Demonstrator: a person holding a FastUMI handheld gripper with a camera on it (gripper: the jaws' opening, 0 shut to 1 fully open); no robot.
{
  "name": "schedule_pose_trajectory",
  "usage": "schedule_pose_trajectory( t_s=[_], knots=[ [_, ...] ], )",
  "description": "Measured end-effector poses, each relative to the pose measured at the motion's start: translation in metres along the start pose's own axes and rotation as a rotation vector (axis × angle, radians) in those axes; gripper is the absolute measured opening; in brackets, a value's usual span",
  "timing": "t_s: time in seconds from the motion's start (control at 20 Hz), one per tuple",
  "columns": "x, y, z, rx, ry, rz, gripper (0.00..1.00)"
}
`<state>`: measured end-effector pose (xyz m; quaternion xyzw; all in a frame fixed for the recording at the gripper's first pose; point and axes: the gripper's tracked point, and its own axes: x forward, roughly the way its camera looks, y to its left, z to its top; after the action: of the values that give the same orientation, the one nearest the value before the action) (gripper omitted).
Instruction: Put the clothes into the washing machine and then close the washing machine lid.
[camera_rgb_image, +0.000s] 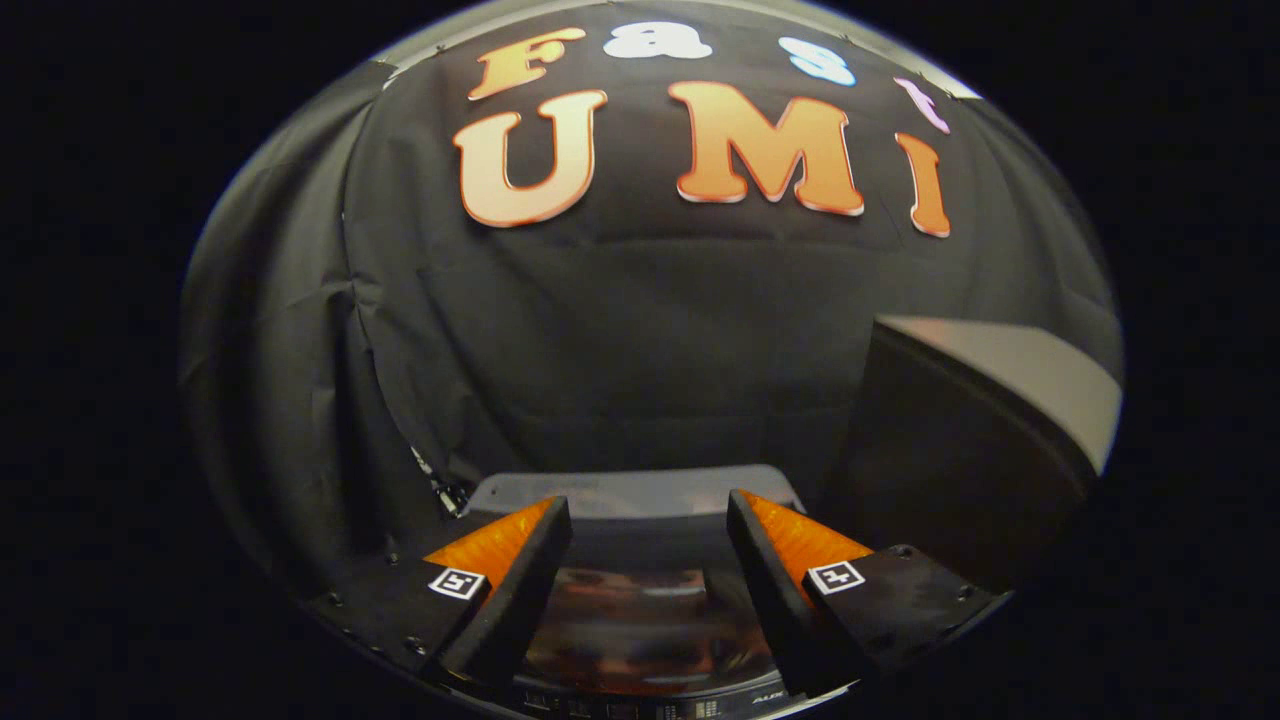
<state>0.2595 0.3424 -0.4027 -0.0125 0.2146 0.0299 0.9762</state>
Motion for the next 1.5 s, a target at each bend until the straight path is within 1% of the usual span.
schedule_pose_trajectory(
  t_s=[0.15,0.25,0.5,0.65,0.85,1.0,1.15,1.35,1.5],
  knots=[
    [0.002,-0.01,-0.023,0.046,0.043,-0.007,1.0],
    [0.001,-0.009,-0.025,0.042,0.057,-0.004,0.98],
    [-0.012,-0.006,-0.01,0.019,0.045,0.013,0.98],
    [-0.037,-0.005,0.019,0.012,0.005,0.028,0.98],
    [-0.096,-0.016,0.086,-0.006,-0.116,0.042,0.98],
    [-0.148,-0.038,0.119,0.003,-0.176,0.044,0.98],
    [-0.202,-0.074,0.151,0.016,-0.232,0.048,0.98],
    [-0.274,-0.131,0.183,-0.013,-0.298,0.058,0.98],
    [-0.33,-0.171,0.207,-0.005,-0.343,0.074,0.98]
  ],
)
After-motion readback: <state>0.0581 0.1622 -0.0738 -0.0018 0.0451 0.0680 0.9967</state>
